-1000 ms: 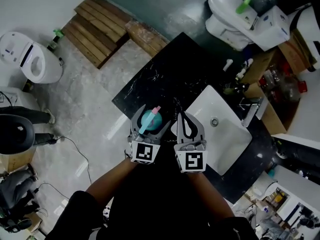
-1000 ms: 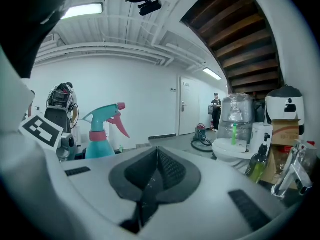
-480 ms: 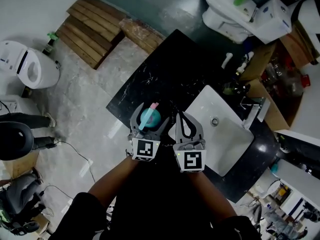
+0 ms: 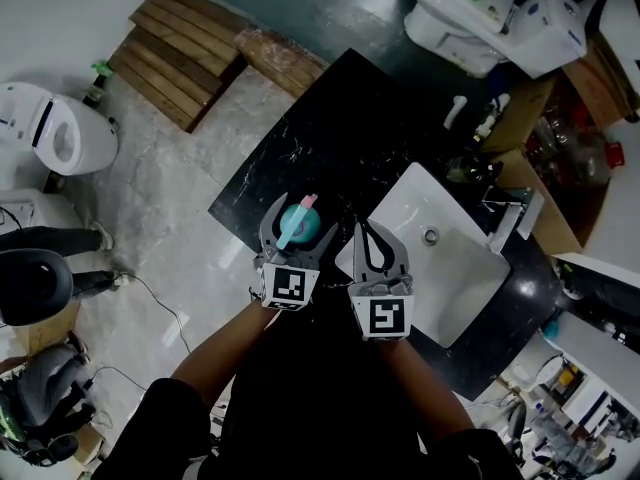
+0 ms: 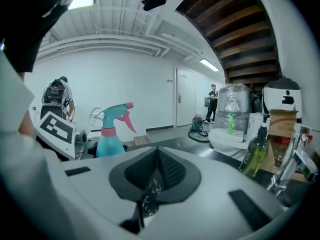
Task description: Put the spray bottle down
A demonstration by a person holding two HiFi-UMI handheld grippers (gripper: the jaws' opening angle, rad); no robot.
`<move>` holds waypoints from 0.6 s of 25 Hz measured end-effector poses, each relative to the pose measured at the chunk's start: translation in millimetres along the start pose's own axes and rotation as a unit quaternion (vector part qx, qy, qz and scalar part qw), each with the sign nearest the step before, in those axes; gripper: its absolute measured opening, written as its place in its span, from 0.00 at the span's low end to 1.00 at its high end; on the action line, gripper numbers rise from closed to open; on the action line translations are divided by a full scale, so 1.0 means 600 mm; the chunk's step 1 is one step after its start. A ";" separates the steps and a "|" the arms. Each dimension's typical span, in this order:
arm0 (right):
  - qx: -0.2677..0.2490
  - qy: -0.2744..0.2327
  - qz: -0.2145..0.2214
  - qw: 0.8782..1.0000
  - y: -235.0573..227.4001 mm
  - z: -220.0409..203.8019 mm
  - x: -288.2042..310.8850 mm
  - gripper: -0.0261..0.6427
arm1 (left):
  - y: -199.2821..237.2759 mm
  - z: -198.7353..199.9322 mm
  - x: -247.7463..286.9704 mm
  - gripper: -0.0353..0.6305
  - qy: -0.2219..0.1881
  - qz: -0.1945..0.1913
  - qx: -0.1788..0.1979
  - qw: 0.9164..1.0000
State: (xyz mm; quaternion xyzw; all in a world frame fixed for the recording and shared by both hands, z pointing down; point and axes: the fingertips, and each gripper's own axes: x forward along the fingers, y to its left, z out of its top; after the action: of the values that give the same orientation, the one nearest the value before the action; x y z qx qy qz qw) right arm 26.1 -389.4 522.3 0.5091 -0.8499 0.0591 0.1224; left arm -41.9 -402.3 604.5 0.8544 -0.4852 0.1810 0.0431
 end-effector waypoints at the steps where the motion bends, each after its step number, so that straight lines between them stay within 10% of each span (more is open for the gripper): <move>1: 0.000 -0.002 0.002 1.000 0.002 0.001 0.001 0.06 | 0.000 0.000 0.001 0.71 0.002 0.000 0.001 1.000; 15: 0.007 0.012 0.010 1.000 0.005 -0.013 -0.009 0.06 | -0.016 -0.015 -0.001 0.72 0.027 -0.019 0.000 0.999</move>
State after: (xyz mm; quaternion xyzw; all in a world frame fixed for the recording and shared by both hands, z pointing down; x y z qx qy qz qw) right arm 27.0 -381.8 528.4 0.5006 -0.8531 0.0724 0.1281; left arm -36.5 -394.7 613.8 0.8582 -0.4676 0.2033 0.0597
